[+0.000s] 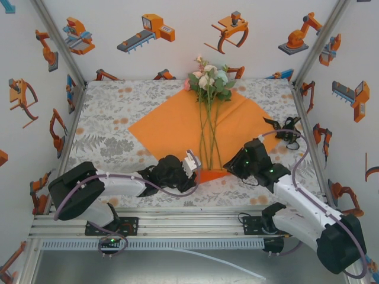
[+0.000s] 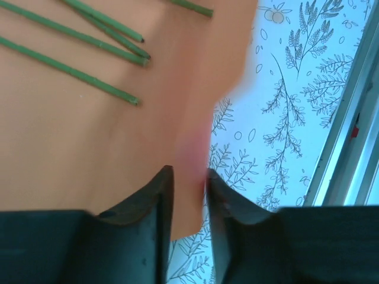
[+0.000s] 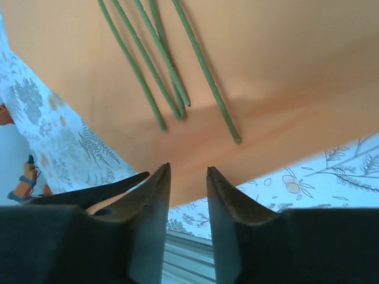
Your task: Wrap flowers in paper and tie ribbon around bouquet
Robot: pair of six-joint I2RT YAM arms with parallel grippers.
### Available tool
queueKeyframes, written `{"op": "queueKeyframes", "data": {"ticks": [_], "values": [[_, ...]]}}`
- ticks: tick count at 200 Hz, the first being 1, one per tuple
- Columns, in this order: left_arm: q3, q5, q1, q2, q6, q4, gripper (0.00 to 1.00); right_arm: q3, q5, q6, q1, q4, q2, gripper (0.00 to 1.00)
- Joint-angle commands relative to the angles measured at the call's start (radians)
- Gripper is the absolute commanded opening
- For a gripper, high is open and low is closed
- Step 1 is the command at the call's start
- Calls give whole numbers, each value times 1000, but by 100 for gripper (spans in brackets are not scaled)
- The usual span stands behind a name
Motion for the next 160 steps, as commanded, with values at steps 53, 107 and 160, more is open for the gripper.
{"op": "queueKeyframes", "data": {"ticks": [53, 107, 160], "values": [[144, -41, -1, 5, 6, -89, 0, 24, 44, -702, 4, 66, -307, 73], [159, -33, 64, 45, -88, -25, 0, -111, -236, -944, 4, 186, -422, 74], [186, 16, 114, 57, -101, -37, 0, -168, -373, -1003, 17, 281, -319, 79]]}}
